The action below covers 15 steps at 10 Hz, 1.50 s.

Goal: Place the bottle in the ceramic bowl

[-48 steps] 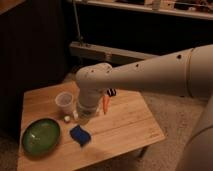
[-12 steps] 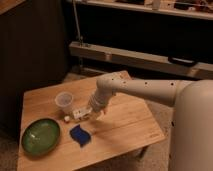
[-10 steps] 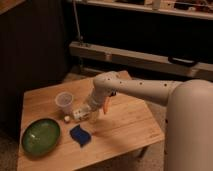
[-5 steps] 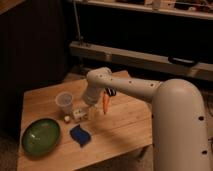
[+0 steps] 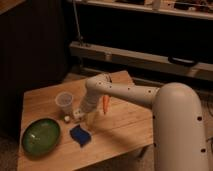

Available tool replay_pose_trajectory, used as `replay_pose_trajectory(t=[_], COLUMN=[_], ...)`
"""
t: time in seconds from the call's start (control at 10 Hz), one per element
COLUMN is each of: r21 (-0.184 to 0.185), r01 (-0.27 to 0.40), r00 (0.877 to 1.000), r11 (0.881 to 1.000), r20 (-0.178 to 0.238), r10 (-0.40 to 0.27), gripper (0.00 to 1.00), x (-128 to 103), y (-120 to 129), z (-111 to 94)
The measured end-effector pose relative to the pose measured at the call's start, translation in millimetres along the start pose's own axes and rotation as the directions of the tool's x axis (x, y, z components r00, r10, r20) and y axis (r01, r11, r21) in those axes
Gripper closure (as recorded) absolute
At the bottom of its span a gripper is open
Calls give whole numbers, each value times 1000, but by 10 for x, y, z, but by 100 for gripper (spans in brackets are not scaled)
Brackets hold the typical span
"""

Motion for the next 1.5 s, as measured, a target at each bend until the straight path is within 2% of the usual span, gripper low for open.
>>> replay_pose_trajectory(t=[0.3,0.4,0.5,0.6,0.8,0.9,1.0,1.1,1.3,1.5], r21=[-20,-23,-24,-30,-40,-41,-35,-22,-4,19], r01=[23,18,-3,-17,-55,-72,-78,-83,-86,-67], r00=[1000,1000,998,996,991,992,994,996,995,986], r11=[1000,1000,1000,999,998,997,996,996,996,998], r20=[0,15,58,82,120,104,80,32,-51,-151], r10=[-23,-18,4,19,59,76,80,84,86,69], gripper=[78,88,98,100,100,100,100,100,100,100], x=[108,85,-3,-58,-114,-87,-57,21,200,608], y=[28,42,71,111,191,218,217,177,50,-141], z=[-124,-205,-377,-520,-968,-1131,-1211,-1254,-1207,-1184])
